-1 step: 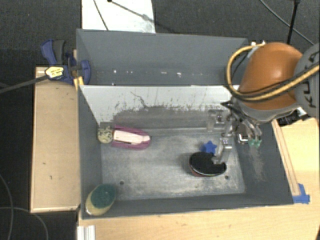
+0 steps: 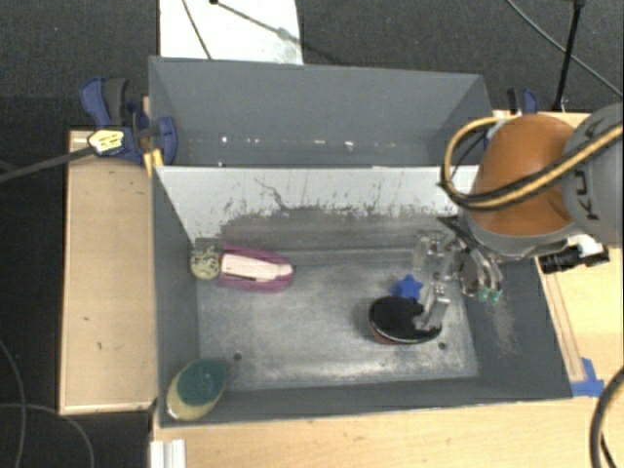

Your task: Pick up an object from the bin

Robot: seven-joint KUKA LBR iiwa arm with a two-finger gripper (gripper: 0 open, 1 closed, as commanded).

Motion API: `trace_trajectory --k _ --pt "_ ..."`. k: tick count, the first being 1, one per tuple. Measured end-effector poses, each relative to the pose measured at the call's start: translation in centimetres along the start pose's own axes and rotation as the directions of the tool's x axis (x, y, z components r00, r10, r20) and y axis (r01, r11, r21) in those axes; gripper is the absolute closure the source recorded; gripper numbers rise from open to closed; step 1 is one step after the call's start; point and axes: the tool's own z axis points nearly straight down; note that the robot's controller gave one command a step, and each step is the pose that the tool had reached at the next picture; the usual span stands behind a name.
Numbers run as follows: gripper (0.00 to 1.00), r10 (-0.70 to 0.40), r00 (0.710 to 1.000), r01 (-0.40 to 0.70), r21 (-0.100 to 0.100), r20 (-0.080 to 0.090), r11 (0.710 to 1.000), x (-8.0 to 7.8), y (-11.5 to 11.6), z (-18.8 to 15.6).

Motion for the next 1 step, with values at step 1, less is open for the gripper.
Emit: trace_trajectory --k 1 --pt "0.0 0.022 1.0 -0.022 -0.003 -0.002 1.0 -0.31 4.56 5.65"
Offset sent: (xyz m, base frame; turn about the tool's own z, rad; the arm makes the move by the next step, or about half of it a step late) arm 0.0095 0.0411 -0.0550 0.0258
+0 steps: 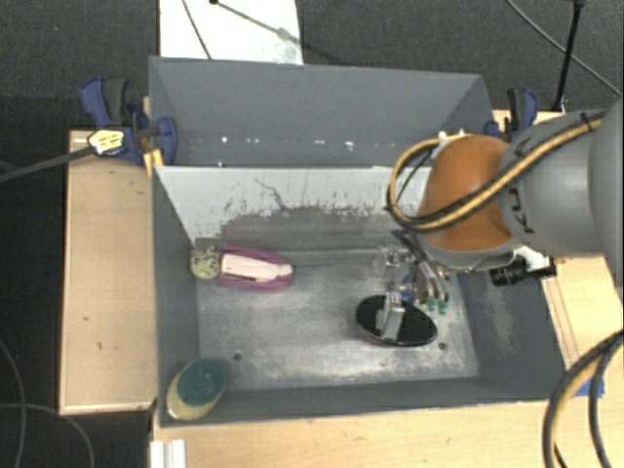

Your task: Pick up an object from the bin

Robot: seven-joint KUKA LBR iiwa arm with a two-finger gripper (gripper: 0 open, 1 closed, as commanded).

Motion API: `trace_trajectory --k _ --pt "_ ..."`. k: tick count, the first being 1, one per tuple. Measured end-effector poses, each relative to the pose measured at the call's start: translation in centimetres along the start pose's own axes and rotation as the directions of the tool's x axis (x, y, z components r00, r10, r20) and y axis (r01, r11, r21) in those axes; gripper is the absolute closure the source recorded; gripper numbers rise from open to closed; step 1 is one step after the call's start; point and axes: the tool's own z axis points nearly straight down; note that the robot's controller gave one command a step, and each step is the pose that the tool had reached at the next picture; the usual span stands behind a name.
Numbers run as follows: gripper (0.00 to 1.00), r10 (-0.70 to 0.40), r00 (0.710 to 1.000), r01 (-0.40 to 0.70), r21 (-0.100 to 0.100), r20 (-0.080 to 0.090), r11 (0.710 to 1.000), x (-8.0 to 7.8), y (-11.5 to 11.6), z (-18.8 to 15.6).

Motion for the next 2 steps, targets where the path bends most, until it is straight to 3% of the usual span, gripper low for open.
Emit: trace_trajectory --k 1,2 --pt "0.0 -0.05 0.999 0.05 -0.001 0.005 0.999 3.2 0.0 2.0" --pt "0.0 0.222 0.975 -0.222 0.003 0.003 0.975 5.9 -5.9 2.2"
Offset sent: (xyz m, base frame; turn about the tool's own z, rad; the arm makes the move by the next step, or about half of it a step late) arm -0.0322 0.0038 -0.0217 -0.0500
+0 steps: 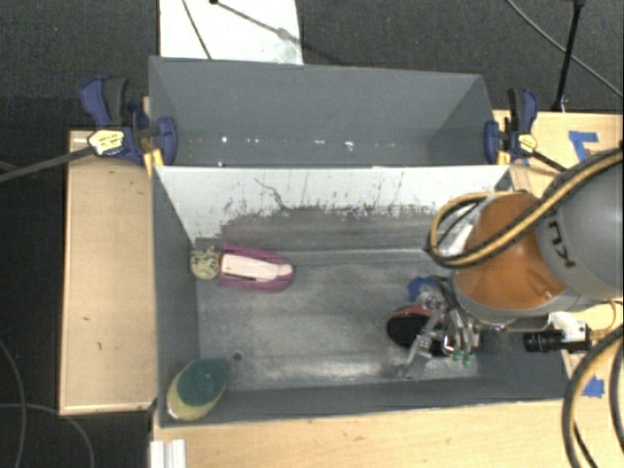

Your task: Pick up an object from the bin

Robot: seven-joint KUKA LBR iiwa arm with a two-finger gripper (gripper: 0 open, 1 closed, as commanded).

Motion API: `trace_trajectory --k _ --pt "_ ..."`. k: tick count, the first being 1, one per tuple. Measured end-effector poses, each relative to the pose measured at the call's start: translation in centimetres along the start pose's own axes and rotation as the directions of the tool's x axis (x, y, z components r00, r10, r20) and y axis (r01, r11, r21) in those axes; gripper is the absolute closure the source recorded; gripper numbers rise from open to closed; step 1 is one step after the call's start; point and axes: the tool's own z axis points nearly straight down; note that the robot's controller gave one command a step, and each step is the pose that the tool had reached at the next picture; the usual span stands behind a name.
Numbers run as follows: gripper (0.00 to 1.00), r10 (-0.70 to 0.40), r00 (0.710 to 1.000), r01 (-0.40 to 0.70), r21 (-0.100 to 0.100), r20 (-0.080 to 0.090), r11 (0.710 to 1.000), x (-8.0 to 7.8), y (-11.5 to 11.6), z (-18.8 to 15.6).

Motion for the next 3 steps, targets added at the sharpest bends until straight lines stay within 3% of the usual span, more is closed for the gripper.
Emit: trace_trajectory --k 1,2,3 --pt "1.0 -0.004 1.0 0.004 -0.001 0.0 1.0 0.0 0.2 0.0" --pt "1.0 0.0 1.0 0.0 -0.004 0.011 1.0 -0.9 -0.5 -13.8" --pt "1.0 -0.073 0.997 0.073 -0.001 0.0 0.997 -0.8 0.9 -9.8"
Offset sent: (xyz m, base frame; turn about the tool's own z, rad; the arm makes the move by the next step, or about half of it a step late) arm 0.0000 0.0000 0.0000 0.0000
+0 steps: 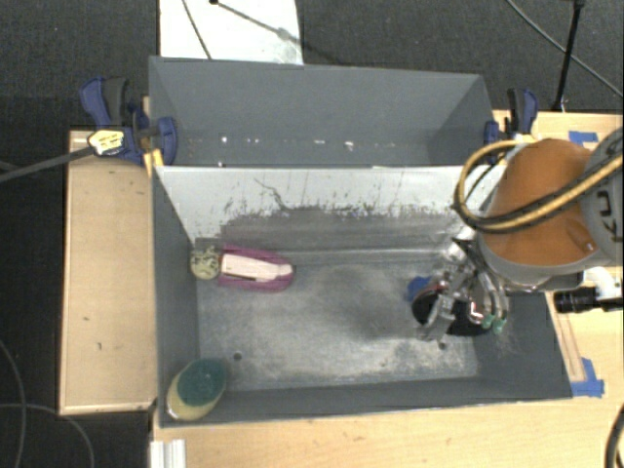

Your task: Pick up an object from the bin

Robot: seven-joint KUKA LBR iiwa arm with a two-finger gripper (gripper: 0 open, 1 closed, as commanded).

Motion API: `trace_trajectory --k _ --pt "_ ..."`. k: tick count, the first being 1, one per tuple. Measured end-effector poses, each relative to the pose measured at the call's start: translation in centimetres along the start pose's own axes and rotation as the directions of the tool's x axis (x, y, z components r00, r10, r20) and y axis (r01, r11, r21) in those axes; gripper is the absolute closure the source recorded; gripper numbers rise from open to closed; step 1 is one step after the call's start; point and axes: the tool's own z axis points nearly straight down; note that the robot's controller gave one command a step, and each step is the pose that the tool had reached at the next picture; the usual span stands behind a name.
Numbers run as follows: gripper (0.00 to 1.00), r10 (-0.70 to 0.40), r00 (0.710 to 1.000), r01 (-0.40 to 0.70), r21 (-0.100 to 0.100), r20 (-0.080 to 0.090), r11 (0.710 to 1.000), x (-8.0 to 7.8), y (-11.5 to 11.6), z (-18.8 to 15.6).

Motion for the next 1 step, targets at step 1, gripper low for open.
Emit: trace_trajectory --k 1 --pt "1.0 -0.03 0.999 0.03 -0.002 0.013 1.0 -0.28 -0.67 -9.3"
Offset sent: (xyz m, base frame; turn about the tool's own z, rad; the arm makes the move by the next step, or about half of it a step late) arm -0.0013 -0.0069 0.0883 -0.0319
